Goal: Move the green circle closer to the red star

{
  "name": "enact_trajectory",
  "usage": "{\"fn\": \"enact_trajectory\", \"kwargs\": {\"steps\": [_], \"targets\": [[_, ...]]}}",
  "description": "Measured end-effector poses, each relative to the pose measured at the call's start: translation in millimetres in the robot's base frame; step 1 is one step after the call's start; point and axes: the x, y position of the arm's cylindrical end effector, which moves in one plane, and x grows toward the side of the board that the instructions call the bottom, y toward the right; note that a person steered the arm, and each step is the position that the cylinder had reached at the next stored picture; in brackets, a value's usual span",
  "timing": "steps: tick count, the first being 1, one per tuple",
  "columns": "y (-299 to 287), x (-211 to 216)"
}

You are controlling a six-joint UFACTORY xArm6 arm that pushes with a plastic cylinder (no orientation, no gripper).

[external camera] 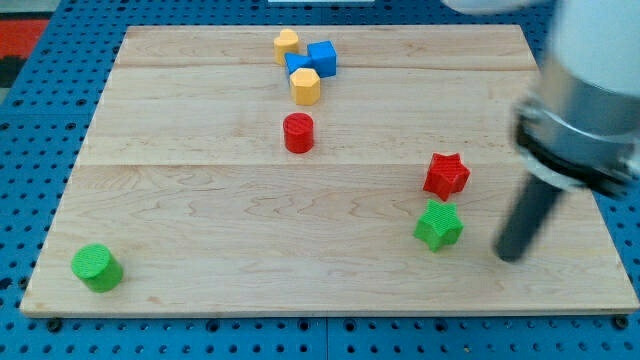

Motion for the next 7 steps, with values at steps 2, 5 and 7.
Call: {"fn": "enact_trajectory", "kwargs": {"steps": [2, 5, 7], "targets": [[-76, 35], [-453, 26], [-365, -55]]}}
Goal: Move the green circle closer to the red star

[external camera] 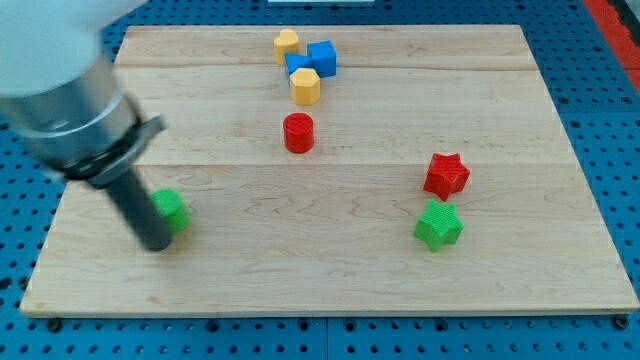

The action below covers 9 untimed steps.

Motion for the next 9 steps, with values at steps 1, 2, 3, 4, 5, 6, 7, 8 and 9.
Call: {"fn": "enact_trajectory", "kwargs": {"steps": [1, 2, 3, 4, 5, 6, 7, 8, 9], "targets": [[55, -29], [-10, -39], [-56, -48], [-62, -81], [-114, -95], [-70, -108], [9, -110], [-14, -139], [4, -159]]}}
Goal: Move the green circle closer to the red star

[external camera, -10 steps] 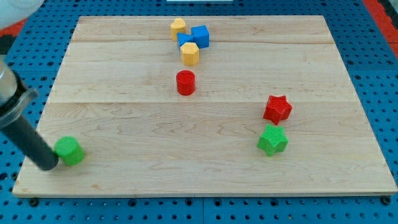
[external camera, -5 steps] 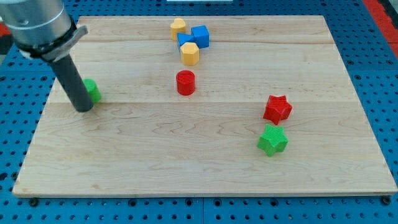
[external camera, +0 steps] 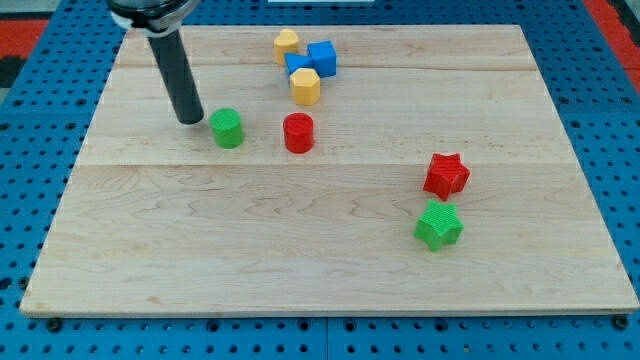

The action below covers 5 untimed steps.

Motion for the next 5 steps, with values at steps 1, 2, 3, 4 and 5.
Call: {"fn": "enact_trajectory", "kwargs": {"steps": [1, 2, 3, 4, 5], "targets": [[52, 37], [107, 85], [176, 105], [191, 112], [137, 88]]}}
